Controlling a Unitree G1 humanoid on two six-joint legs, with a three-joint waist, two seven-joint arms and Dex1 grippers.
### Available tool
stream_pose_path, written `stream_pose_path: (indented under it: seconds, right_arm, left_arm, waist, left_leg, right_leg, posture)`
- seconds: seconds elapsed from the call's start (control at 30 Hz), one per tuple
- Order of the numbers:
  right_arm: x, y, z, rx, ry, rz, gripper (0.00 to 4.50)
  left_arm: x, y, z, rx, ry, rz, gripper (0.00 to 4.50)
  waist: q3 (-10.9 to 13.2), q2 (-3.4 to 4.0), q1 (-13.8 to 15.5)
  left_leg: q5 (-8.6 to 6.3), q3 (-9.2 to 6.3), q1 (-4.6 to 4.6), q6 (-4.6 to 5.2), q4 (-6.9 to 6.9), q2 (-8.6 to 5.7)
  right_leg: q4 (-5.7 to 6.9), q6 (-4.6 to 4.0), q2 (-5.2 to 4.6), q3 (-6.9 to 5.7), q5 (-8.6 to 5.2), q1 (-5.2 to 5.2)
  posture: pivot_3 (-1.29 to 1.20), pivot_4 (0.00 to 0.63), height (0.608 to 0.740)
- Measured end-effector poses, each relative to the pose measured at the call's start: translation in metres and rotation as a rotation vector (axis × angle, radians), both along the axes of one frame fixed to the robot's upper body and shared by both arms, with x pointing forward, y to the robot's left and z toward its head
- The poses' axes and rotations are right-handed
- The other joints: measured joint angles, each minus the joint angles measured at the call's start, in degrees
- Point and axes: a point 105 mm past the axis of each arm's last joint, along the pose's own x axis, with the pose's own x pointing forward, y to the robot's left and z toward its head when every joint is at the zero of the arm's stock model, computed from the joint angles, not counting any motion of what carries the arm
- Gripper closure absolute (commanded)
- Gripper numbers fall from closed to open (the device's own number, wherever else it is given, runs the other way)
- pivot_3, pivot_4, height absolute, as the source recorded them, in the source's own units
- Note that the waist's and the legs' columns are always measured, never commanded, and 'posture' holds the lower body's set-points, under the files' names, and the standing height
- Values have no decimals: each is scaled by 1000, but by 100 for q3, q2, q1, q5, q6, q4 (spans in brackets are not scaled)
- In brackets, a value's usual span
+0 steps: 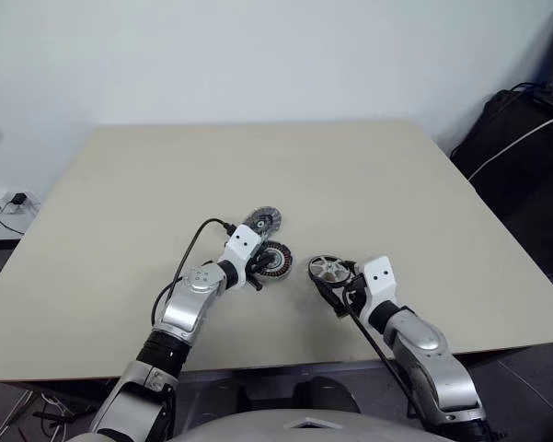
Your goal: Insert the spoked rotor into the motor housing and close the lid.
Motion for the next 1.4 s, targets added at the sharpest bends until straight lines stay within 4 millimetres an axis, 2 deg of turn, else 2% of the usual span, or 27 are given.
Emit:
stream_pose_path:
  seconds: [0.43,0.5,0.63,0.73,0.87,0.97,1.03,1.23,1.37,1.4]
  right_arm:
    - [0,0,0,-1,-1,-5,0]
    - [0,0,0,-1,-1,-5,0]
    - [1,0,0,1,-2,-5,0]
    - [1,1,1,3,-3,-3,0]
    - [1,2,1,8,-3,-2,0]
    - [2,4,2,21,0,0,589]
    - [4,5,2,27,9,4,1244]
    - [14,23,3,-17,35,57,3158]
    - [27,42,10,-71,32,118,4460]
    - [30,48,11,-75,31,137,4486]
  left_arm:
    - [5,-9,-6,-7,7,-11,3827]
    - [4,-10,-8,-10,14,-12,3046]
    - [3,-11,-8,-15,13,-17,1841]
    - [0,-10,-3,-31,-9,-27,1841]
    - [-8,-4,7,-63,-44,-28,2876]
    - [-14,5,11,-55,-67,-26,3857]
    - [-20,12,12,-61,-67,-8,4499]
    - [-38,29,7,-79,-45,43,4500]
    - [-46,39,5,-80,-42,83,4500]
    - [-48,42,5,-82,-40,98,4500]
  waist:
    - [0,0,33]
    - [0,0,34]
    - [0,0,34]
    - [0,1,29]
    - [0,2,29]
    - [0,6,23]
    - [0,7,24]
    - [3,11,25]
    - [4,14,24]
    - [5,15,23]
  left_leg:
    - [-16,-1,-16,25,40,0]
    - [-17,-1,-18,27,42,0]
    - [-17,-1,-19,27,42,0]
    - [-17,-1,-20,27,41,0]
    - [-17,-1,-21,27,41,1]
    - [-17,-1,-21,26,41,1]
    - [-17,-1,-21,26,42,1]
    - [-17,-1,-21,26,41,1]
    - [-16,-1,-21,24,41,1]
    - [-16,-1,-22,24,41,1]
  right_leg:
    - [0,19,-5,1,12,1]
    - [0,21,-5,0,13,0]
    - [0,21,-6,0,14,-1]
    - [0,20,-5,1,13,-4]
    - [0,18,-6,1,12,-5]
    - [0,18,-6,1,12,-5]
    - [0,18,-6,2,12,-5]
    - [0,18,-7,2,12,-7]
    - [0,18,-7,2,12,-8]
    - [0,18,-7,1,12,-8]
  posture:
    - [0,0,740]
    - [0,0,740]
    - [0,0,740]
    - [0,0,740]
    - [0,0,740]
    - [0,0,740]
    - [0,0,740]
    - [0,0,740]
    - [0,0,740]
    - [0,0,740]
